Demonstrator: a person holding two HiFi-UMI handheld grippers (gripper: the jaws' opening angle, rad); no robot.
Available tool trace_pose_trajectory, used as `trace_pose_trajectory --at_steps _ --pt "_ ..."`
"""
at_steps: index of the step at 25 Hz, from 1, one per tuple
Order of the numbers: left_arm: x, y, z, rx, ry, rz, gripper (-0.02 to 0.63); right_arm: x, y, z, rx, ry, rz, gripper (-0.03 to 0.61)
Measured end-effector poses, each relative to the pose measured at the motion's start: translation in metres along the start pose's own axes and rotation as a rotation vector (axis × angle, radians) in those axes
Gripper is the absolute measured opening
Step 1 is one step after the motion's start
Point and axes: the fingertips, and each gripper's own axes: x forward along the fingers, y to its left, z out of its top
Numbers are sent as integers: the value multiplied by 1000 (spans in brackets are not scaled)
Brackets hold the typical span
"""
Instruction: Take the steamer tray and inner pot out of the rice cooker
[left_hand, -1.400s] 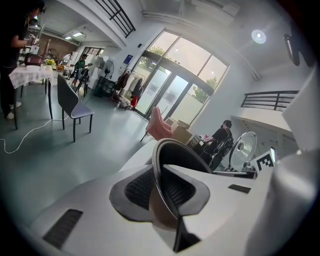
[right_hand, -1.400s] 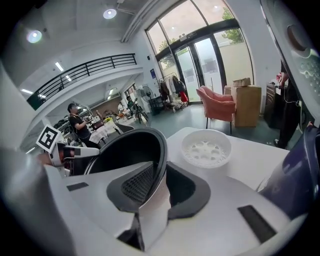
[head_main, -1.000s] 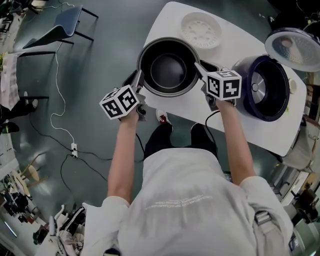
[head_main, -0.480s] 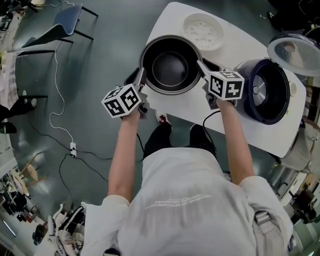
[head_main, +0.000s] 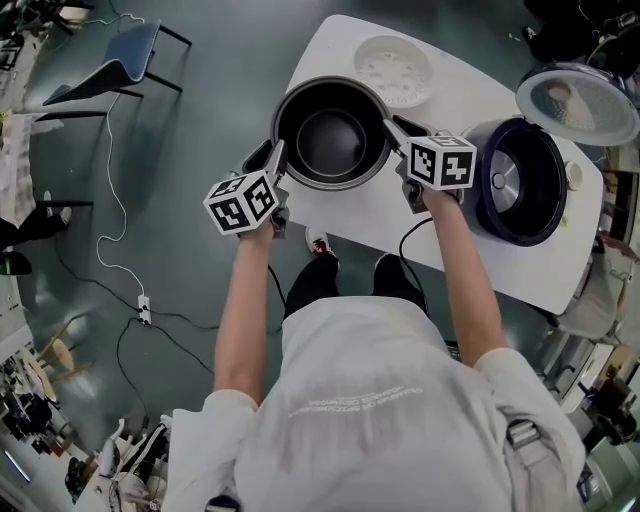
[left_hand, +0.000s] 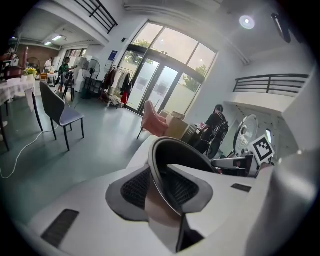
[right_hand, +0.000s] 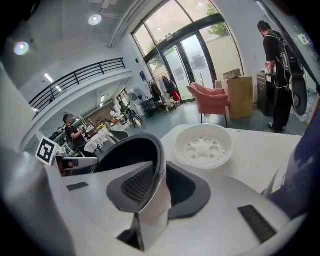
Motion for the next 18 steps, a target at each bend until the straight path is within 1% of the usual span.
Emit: trace_pose_trajectory --at_steps 2,5,9,11,14,18 --pt "1 -2 0 3 5 7 135 -4 -5 4 4 -10 -10 112" --pt "1 -6 0 20 5 25 157 -14 -14 8 0 -25 -25 118" --pt "-6 -11 11 56 -30 42 192 -31 -20 16 3 -57 -33 118" --pt "-13 -13 20 104 -59 64 192 -41 -18 22 0 -87 -29 118" --pt "-18 -24 37 200 -102 77 192 -60 -13 34 -27 -143 -23 118" --pt "-17 -57 58 311 -138 38 192 -91 -10 54 -88 -212 -47 117"
